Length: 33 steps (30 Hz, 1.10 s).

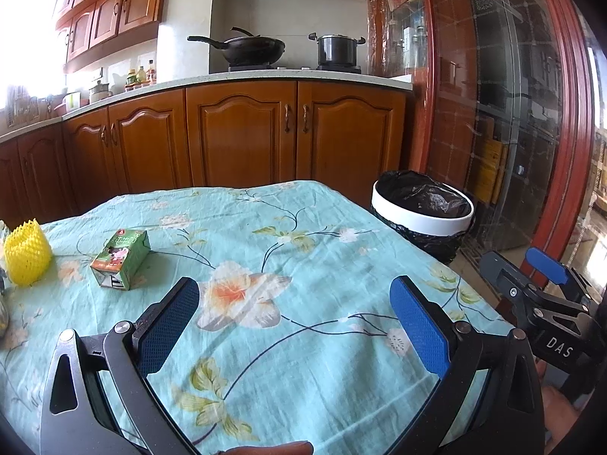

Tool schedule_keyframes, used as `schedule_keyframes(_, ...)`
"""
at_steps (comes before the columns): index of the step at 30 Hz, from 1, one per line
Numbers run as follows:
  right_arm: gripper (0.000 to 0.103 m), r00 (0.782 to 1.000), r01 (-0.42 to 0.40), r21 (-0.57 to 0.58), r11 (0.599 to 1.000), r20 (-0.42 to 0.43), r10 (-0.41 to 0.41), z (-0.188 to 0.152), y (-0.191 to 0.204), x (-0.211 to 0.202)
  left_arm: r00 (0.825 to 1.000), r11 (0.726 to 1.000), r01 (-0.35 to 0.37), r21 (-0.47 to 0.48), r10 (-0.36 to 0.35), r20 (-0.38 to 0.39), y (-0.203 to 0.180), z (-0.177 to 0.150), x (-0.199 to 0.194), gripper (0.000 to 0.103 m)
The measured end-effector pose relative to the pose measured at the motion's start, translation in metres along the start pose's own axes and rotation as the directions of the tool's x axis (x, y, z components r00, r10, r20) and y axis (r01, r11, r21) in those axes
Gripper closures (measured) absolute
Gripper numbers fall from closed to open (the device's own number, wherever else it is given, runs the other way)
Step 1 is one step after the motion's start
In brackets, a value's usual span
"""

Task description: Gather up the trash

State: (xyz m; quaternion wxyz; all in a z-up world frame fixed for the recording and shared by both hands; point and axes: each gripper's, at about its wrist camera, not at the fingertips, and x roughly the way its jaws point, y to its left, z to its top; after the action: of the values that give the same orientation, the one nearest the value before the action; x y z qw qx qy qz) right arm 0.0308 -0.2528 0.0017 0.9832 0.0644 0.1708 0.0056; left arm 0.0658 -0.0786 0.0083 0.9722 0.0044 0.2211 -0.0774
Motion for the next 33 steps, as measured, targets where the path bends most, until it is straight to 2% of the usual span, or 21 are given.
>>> schedule_keyframes(33,0.0,1.0,-0.017,-0.01,1.0,0.002,0.017,0.005,0.0093,-0.0034,1.0,1.0,-0.013,0.004,0.013,0.018,0.0013,0.0021,-0.0058,0.0)
